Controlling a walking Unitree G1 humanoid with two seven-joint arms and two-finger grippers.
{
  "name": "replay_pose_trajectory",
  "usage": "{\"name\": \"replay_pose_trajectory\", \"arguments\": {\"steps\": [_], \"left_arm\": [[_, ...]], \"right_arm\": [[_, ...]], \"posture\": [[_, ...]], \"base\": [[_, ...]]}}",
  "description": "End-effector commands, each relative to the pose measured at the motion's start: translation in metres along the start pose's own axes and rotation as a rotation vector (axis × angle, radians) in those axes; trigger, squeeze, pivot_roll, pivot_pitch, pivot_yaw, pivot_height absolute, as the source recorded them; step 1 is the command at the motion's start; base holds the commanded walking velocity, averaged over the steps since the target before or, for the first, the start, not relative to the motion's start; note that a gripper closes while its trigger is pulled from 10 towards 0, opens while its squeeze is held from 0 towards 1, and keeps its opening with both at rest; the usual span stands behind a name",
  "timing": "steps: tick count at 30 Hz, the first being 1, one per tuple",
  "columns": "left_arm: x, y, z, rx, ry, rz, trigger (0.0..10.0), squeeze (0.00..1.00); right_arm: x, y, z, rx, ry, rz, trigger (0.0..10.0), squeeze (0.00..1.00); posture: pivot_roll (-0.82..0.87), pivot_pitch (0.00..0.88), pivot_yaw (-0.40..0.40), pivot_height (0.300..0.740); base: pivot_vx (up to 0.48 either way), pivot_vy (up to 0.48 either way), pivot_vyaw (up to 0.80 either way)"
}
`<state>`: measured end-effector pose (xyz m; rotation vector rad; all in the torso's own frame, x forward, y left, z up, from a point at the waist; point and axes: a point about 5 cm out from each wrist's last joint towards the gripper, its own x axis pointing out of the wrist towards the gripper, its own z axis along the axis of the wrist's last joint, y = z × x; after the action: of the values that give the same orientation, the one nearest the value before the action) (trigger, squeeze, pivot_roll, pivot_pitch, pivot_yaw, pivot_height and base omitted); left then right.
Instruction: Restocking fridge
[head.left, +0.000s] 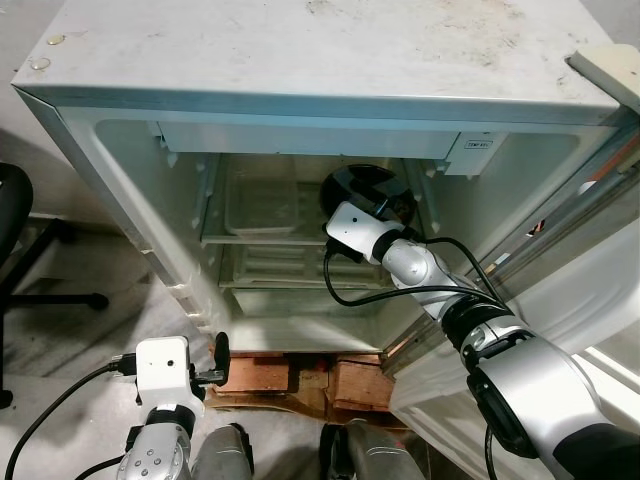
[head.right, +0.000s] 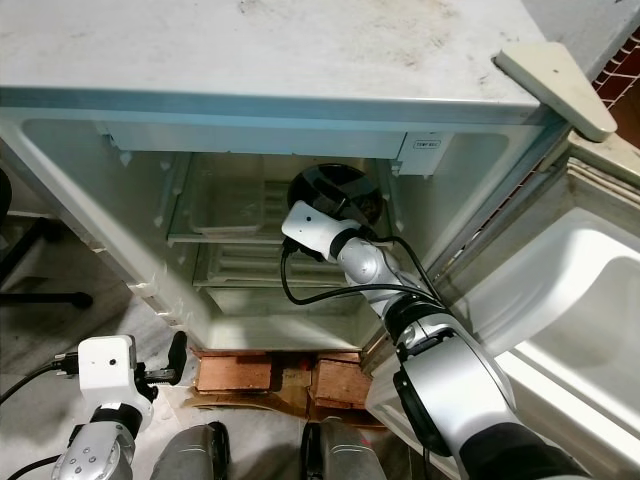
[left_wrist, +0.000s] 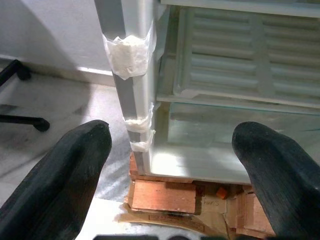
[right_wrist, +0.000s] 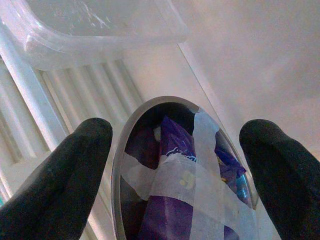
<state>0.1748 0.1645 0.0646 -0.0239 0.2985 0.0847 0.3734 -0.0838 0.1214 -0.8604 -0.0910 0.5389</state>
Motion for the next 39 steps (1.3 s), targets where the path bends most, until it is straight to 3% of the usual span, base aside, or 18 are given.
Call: {"name": "replay_pose_trajectory", "arguments": {"steps": [1,3,4,5,6,8,9,10,16,25,31,39], "left_arm": [[-0.003,0.001,-0.006,0.002,0.026,0.011,10.0,0.00],[-0.002,0.001,-0.007,0.002,0.025,0.012,10.0,0.00],[0.018,0.003,0.003,0.004,-0.035,0.000,10.0,0.00],[0.023,0.002,0.007,0.004,-0.054,-0.009,10.0,0.00],[0.027,0.002,0.010,0.004,-0.064,-0.014,10.0,0.00],[0.027,0.002,0.011,0.006,-0.067,-0.020,10.0,0.00],[0.029,0.001,0.012,0.011,-0.070,-0.023,10.0,0.00],[0.031,0.001,0.013,0.015,-0.074,-0.026,10.0,0.00],[0.035,0.000,0.016,0.013,-0.082,-0.035,10.0,0.00],[0.037,-0.001,0.010,0.009,-0.076,-0.043,10.0,0.00],[0.041,-0.004,0.011,0.019,-0.074,-0.069,10.0,0.00],[0.045,-0.003,0.012,0.024,-0.074,-0.075,10.0,0.00]], "right_arm": [[0.000,-0.001,0.000,0.009,-0.002,-0.008,10.0,1.00],[-0.002,0.000,-0.002,0.014,-0.005,-0.005,10.0,1.00],[-0.032,0.006,-0.026,0.420,-0.075,-0.121,10.0,1.00],[-0.044,0.005,-0.032,0.540,-0.111,-0.173,10.0,1.00],[-0.051,0.005,-0.035,0.602,-0.133,-0.202,10.0,1.00],[-0.052,0.006,-0.032,0.630,-0.149,-0.206,10.0,1.00],[-0.052,0.006,-0.027,0.673,-0.173,-0.210,10.0,0.59],[-0.051,0.006,-0.019,0.725,-0.205,-0.212,10.0,0.00],[-0.048,0.010,-0.010,0.739,-0.236,-0.161,10.0,0.00],[-0.074,0.025,-0.012,0.837,-0.201,-0.111,10.0,0.00],[-0.079,0.033,-0.008,0.833,-0.180,-0.084,10.0,0.00],[-0.082,0.028,-0.011,0.804,-0.153,-0.100,10.0,0.00]], "posture": [[0.15,0.209,-0.099,0.740],[0.15,0.209,-0.099,0.740],[0.09,0.105,-0.050,0.740],[0.08,0.102,-0.044,0.740],[0.08,0.099,-0.040,0.740],[0.08,0.096,-0.037,0.740],[0.08,0.094,-0.034,0.740],[0.07,0.091,-0.029,0.740],[0.07,0.081,-0.022,0.740],[0.05,0.070,-0.010,0.740],[0.03,0.065,0.002,0.740],[0.02,0.067,0.008,0.740]], "base": [[0.000,0.000,0.00],[0.000,0.000,0.00],[0.000,0.000,0.00],[0.000,0.000,0.00],[0.000,0.000,0.00],[0.000,0.000,0.00],[0.000,0.000,0.00],[0.000,0.000,0.00],[0.000,0.000,0.00],[-0.028,0.000,0.00],[-0.284,0.000,0.00],[-0.303,0.000,0.00]]}}
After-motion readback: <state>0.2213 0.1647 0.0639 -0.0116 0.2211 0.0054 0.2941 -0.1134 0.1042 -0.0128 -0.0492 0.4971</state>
